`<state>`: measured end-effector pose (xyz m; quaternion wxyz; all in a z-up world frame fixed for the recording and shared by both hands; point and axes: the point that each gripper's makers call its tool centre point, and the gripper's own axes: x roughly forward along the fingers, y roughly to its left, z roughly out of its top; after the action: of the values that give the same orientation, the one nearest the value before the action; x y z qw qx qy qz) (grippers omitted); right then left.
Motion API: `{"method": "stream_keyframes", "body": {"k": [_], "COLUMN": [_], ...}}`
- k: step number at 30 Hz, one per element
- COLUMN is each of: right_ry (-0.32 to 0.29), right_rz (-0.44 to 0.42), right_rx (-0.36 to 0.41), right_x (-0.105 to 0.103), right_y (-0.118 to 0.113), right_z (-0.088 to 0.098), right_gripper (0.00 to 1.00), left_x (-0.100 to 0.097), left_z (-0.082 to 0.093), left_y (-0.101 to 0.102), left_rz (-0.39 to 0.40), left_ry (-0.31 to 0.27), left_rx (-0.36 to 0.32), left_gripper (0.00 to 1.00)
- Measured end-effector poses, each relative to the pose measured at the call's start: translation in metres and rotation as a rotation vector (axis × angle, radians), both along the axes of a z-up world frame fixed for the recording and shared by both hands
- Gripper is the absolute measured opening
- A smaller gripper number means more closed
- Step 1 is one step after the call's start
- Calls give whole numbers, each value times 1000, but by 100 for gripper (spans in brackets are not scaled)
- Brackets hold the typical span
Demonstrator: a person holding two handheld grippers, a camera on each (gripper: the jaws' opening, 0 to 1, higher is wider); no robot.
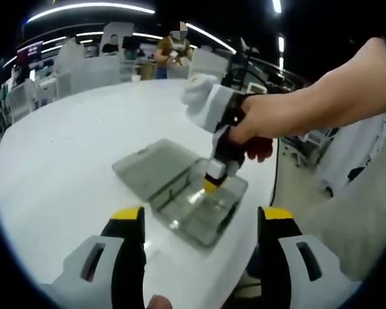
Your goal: Insert the divider into the dual guide fixture by aligning both edges with the guide slots and pushing it downward to the bottom, including one-sided entry, uneven engagement, binding, and posture correction.
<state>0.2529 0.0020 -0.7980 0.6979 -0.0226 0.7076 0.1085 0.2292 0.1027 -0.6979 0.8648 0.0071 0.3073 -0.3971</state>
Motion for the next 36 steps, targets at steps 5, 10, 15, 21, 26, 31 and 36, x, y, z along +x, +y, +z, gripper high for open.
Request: {"method": "stream_keyframes", "body": {"k": [5, 10, 15, 21, 26, 31, 36], "right_ry": [-11, -16, -21, -20, -27, -24, -32], "right_rz": [10, 7, 14, 23, 57, 66, 90], "right_rx": [12, 23, 25, 21, 3, -3, -16], "right_x": [5, 6, 8, 6, 5, 6, 6], "right_y": [0, 0, 1, 1, 2, 1, 2], "right_z": [-5, -7, -10, -11, -14, -15, -16], "right_gripper": [0, 0, 0, 0, 0, 0, 0], "left_x": [0, 0, 1, 1, 1, 1, 1], "left_z": [-2, -3, -3, -3, -2, -2, -2], "left_y": [-1, 0, 1, 0, 1, 2, 1], "left_rz": [7, 13, 18, 23, 27, 30, 32], "left_ry": [2, 4, 4, 4, 4, 5, 6], "left_rx": [-11, -18, -23, -28, -27, -23, -20], "left_gripper": [69, 69, 69, 69, 69, 68, 68]}}
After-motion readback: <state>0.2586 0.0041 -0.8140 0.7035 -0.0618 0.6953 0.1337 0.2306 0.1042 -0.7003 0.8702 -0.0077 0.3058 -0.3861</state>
